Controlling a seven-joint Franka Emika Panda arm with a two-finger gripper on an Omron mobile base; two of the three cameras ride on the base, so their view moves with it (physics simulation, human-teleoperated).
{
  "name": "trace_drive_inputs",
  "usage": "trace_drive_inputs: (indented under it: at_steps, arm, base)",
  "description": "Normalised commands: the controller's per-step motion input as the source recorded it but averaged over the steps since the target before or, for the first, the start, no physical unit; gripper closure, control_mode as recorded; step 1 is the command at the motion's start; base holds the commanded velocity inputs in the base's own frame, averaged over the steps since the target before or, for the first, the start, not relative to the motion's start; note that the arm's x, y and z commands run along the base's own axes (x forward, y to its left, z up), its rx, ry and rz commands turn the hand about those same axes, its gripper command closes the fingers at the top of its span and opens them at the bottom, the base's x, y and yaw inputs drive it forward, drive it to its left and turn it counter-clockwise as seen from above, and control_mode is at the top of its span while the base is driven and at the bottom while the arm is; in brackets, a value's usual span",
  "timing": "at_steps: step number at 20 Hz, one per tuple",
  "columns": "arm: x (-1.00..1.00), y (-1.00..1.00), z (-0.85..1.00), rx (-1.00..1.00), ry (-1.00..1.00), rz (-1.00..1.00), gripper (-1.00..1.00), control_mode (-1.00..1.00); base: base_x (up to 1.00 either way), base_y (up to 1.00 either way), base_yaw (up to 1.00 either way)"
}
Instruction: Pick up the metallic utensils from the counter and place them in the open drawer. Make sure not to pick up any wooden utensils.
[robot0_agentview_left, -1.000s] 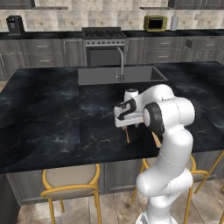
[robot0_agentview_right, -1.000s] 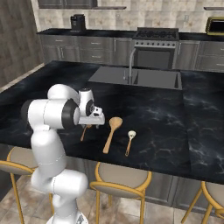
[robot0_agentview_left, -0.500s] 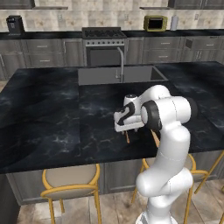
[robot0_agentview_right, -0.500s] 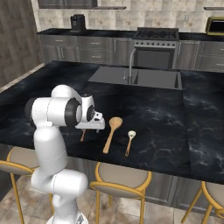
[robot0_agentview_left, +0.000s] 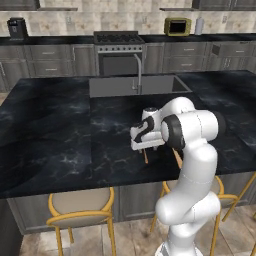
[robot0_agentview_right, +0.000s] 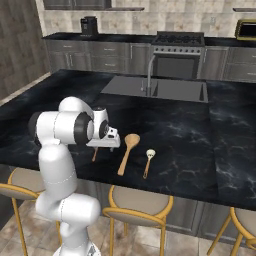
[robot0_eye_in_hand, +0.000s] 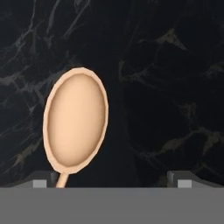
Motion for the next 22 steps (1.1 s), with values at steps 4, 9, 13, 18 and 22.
trace_drive_inputs:
  at_steps: [4, 9, 13, 18, 22]
  arm:
    - [0.0, 0.0, -0.05, 0.0, 0.0, -0.04, -1.0, -1.0]
    - [0.0, 0.14, 0.0, 0.0, 0.0, -0.08, -1.0, -1.0]
    - [0.0, 0.2, 0.0, 0.0, 0.0, -0.1, -1.0, -1.0]
    - [0.02, 0.14, -0.23, 0.0, 0.0, -0.1, -1.0, -1.0]
    - [0.0, 0.0, -0.47, 0.0, 0.0, -0.09, -1.0, -1.0]
  base:
    - [0.0, 0.0, 0.0]
    - [0.0, 0.0, 0.0]
    - [0.0, 0.0, 0.0]
    - [0.0, 0.0, 0.0]
    - [0.0, 0.0, 0.0]
